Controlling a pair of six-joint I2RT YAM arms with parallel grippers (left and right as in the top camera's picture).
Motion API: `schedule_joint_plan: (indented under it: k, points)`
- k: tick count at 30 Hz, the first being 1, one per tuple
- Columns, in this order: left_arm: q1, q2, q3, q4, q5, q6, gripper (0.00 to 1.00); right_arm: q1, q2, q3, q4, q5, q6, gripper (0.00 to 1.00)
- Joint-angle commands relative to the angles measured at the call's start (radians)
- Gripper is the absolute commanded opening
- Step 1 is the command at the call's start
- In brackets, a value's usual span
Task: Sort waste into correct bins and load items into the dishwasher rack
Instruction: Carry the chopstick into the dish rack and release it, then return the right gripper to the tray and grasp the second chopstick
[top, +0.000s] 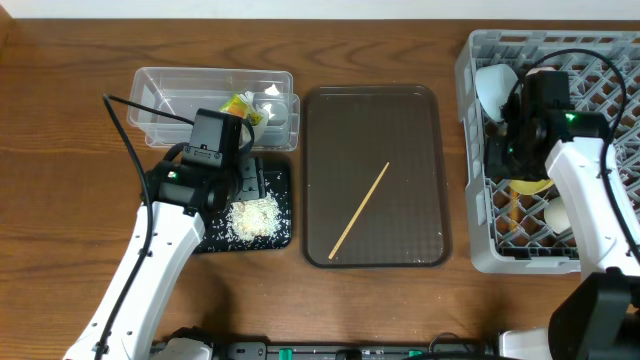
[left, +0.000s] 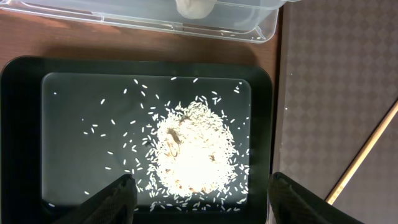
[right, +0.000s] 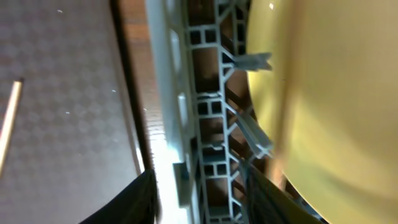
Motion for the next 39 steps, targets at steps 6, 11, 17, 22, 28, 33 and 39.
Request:
schedule_joint_plan:
  k: [6, 11, 17, 22, 28, 33, 39]
  points:
    - [0.005, 0.002, -0.004, 0.001, -0.016, -0.001, 0.7, 0.108, -0.068, 0.035, 0.089, -0.236, 0.072, 0.46]
    - [0.004, 0.002, -0.004, 0.0, -0.016, -0.001, 0.7, 0.277, -0.045, 0.027, 0.124, -0.127, 0.164, 0.46]
    - [0.004, 0.002, -0.004, 0.0, -0.016, -0.001, 0.7, 0.441, 0.043, 0.027, 0.142, -0.063, 0.233, 0.46]
    - [0.004, 0.002, -0.004, 0.0, -0.016, -0.002, 0.7, 0.538, 0.164, 0.027, 0.145, -0.057, 0.37, 0.5]
    - [0.004, 0.002, -0.004, 0.0, -0.016, -0.001, 0.7, 0.622, 0.294, 0.027, 0.187, -0.065, 0.542, 0.52]
    - [0.004, 0.002, -0.004, -0.001, -0.016, -0.002, 0.7, 0.666, 0.37, 0.027, 0.196, -0.053, 0.637, 0.45]
    - [0.004, 0.002, -0.004, 0.0, -0.016, -0.001, 0.7, 0.674, 0.418, 0.027, 0.195, -0.053, 0.665, 0.35]
